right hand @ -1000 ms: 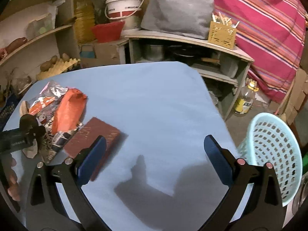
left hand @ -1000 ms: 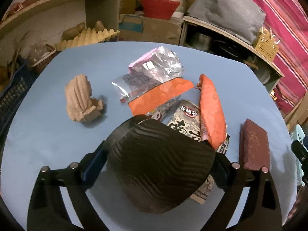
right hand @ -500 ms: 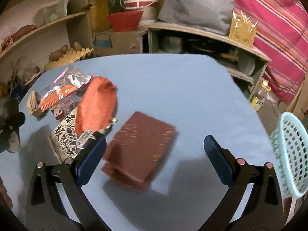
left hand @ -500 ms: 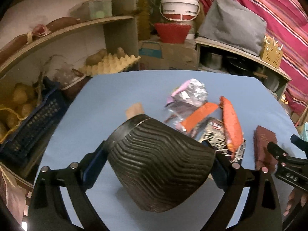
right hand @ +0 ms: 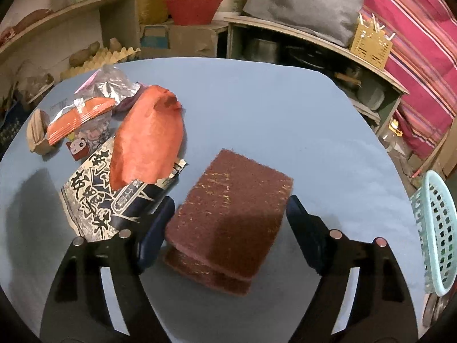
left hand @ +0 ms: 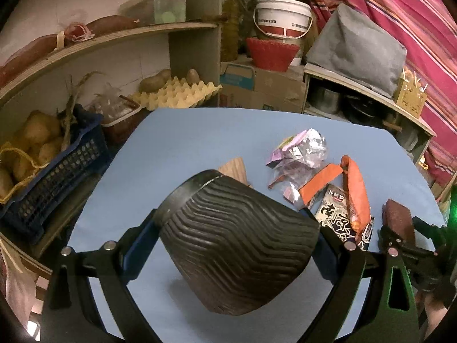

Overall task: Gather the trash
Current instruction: 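Grasp the black mesh cup with the left tool while the right tool grasps a brown scouring pad, then carry the cup and pad over the blue basket and open both tools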

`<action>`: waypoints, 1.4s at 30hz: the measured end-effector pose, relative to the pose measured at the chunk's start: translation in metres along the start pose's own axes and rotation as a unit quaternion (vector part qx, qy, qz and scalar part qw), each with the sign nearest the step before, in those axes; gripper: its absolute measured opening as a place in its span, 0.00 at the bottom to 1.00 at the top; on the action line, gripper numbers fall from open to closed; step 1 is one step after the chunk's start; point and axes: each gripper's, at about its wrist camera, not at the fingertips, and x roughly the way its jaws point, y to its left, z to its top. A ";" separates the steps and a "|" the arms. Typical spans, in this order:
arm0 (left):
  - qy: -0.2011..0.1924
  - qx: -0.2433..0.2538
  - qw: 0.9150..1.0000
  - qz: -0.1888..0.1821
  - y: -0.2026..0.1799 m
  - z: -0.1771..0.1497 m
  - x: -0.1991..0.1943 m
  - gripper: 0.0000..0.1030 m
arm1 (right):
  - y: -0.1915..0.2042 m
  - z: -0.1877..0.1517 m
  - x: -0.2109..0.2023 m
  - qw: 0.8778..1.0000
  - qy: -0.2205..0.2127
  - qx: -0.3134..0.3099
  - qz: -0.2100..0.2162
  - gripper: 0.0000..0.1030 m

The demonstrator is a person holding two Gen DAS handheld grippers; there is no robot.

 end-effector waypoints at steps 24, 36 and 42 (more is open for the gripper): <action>-0.018 0.050 0.999 -0.008 -0.058 -0.010 -0.009 0.90 | -0.108 -0.015 -0.065 0.997 -0.068 0.024 0.019 0.75; -0.043 0.073 0.996 -0.020 -0.122 -0.016 -0.028 0.90 | -0.185 -0.034 -0.094 0.994 -0.094 0.048 -0.003 0.75; -0.053 0.093 0.994 -0.034 -0.171 -0.025 -0.042 0.90 | -0.239 -0.047 -0.112 0.992 -0.106 0.070 -0.022 0.75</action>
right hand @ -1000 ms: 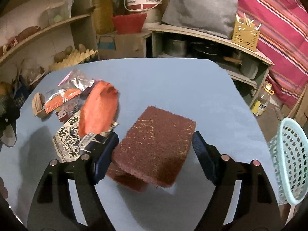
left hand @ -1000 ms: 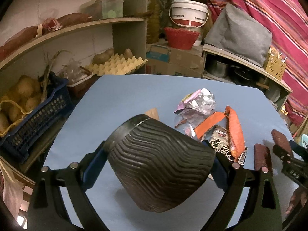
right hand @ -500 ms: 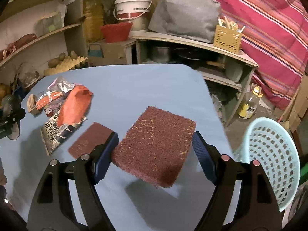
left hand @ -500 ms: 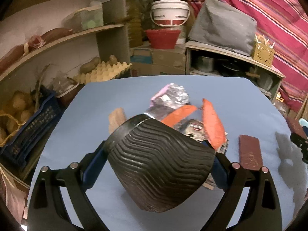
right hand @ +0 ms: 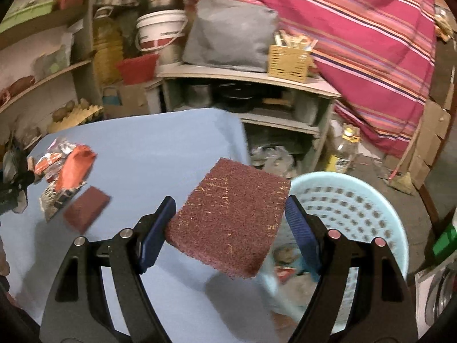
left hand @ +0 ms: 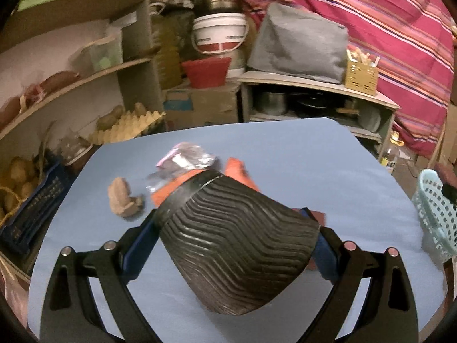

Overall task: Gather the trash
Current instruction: 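Carry the cup and pad over the blue basket and open both tools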

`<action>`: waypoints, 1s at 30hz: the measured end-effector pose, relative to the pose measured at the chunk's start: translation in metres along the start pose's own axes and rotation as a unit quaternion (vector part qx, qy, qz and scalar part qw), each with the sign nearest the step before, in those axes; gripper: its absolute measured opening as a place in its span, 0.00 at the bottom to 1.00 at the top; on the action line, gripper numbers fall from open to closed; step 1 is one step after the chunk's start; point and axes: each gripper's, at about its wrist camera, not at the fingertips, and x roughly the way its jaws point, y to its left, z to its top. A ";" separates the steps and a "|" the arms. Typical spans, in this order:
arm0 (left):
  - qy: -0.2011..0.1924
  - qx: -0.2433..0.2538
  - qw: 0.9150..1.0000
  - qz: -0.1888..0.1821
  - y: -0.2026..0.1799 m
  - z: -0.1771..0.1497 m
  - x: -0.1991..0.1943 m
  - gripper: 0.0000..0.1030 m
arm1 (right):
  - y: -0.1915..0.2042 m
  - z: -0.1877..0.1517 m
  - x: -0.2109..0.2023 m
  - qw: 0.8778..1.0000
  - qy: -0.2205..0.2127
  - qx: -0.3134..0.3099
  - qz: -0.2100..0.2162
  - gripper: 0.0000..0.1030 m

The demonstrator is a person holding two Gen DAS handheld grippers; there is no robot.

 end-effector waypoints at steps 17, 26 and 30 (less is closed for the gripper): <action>-0.012 0.044 0.995 -0.086 -0.167 0.010 -0.019 0.90 | -0.146 -0.034 -0.033 0.994 -0.012 0.088 -0.063 0.76; -0.015 0.060 0.991 -0.116 -0.228 0.020 -0.018 0.90 | -0.158 -0.036 -0.017 0.995 -0.008 0.089 -0.054 0.85; -0.018 0.070 0.989 -0.126 -0.247 0.022 -0.020 0.90 | -0.170 -0.037 -0.021 0.993 -0.012 0.104 -0.060 0.87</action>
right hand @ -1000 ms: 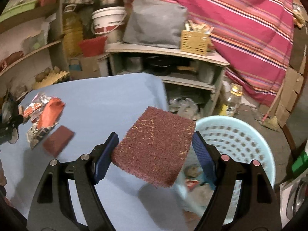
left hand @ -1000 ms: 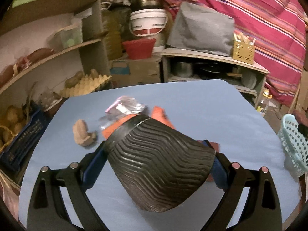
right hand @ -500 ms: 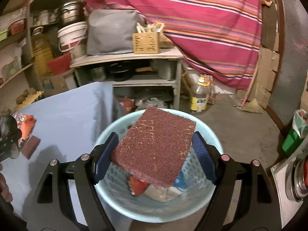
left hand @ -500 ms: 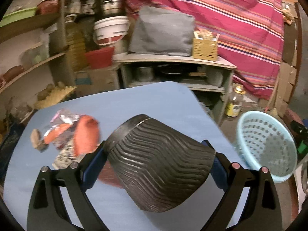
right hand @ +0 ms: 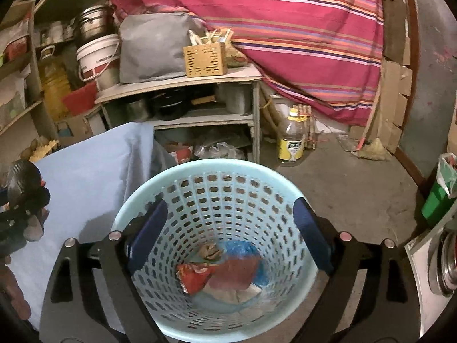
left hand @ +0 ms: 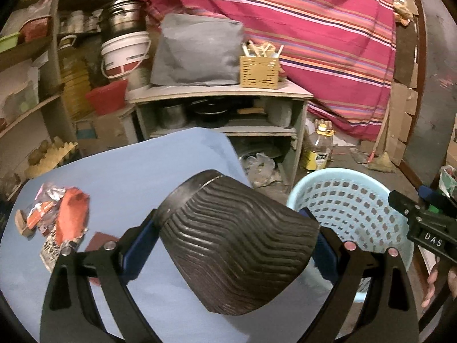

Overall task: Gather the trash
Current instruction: 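Carry the cup and pad over the blue basket and open both tools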

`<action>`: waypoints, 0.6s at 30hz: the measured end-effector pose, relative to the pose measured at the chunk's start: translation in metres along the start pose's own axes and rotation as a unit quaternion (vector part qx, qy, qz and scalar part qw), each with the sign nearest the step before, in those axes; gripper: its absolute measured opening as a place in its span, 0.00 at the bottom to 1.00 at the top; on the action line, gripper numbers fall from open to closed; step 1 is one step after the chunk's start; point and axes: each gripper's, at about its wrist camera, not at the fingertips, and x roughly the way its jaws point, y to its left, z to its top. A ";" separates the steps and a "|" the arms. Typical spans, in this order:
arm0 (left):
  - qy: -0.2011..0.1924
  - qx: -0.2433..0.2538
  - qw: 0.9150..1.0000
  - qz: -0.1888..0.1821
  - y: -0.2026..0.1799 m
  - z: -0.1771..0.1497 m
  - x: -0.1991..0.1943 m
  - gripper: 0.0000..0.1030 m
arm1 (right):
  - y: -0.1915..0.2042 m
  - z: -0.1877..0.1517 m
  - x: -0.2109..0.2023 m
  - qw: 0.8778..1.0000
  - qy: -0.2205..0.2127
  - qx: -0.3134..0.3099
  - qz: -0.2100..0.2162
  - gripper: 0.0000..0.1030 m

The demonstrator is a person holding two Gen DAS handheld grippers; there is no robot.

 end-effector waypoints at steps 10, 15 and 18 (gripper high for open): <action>0.016 0.039 0.998 -0.039 -0.069 0.003 0.030 0.90 | -0.039 -0.004 -0.029 0.998 -0.022 0.033 -0.039 0.92; 0.033 0.053 0.996 -0.063 -0.100 0.002 0.049 0.90 | -0.065 -0.011 -0.038 0.996 -0.024 0.055 -0.060 0.92; 0.042 0.058 0.995 -0.075 -0.114 -0.001 0.058 0.90 | -0.077 -0.016 -0.038 0.995 -0.020 0.066 -0.067 0.92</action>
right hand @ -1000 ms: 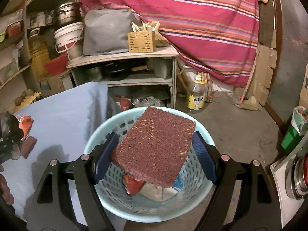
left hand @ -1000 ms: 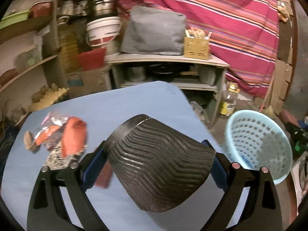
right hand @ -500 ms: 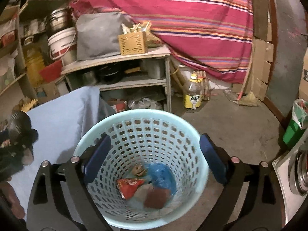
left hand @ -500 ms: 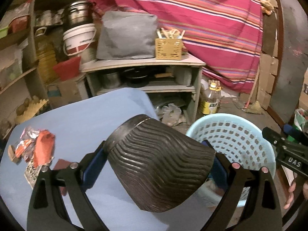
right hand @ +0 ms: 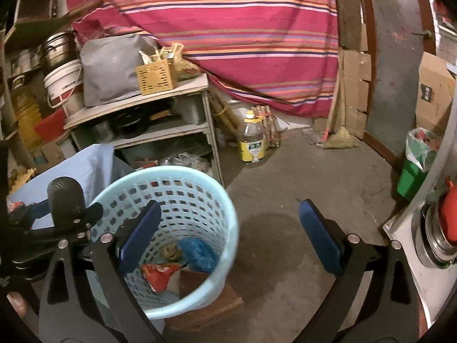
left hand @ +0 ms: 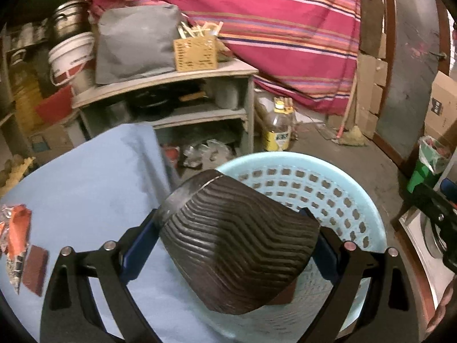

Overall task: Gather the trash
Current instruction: 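Carry the cup and pad over the blue basket and open both tools, then grasp the crumpled brown paper bag with the left tool while the right tool grasps another brown scouring pad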

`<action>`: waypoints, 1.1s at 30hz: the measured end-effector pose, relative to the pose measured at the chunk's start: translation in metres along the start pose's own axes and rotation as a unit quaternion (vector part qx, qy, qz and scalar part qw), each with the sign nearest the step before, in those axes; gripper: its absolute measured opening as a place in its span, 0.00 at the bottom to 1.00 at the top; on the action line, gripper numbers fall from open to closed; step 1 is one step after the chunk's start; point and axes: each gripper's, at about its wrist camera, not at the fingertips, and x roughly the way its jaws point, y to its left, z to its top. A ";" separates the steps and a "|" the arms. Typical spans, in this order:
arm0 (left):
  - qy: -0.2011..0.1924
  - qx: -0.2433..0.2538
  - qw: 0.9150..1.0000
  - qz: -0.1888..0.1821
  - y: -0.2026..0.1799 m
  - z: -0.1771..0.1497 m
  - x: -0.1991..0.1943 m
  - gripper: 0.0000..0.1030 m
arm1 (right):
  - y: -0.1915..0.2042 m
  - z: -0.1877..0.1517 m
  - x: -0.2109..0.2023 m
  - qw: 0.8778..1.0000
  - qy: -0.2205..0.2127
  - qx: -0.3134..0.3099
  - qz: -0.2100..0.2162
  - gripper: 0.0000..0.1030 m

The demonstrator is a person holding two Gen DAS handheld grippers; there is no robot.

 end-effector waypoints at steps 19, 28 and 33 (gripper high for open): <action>0.005 -0.032 0.999 0.013 0.065 -0.013 -0.023 0.91 | 0.025 0.008 0.001 1.000 0.002 -0.011 0.007 0.93; -0.026 -0.047 0.993 0.101 0.195 -0.052 -0.099 0.92 | 0.124 -0.001 -0.005 0.996 0.000 -0.076 0.051 0.96; -0.026 -0.076 0.985 0.153 0.279 -0.078 -0.127 0.96 | 0.190 -0.014 -0.003 0.991 0.009 -0.111 0.078 0.96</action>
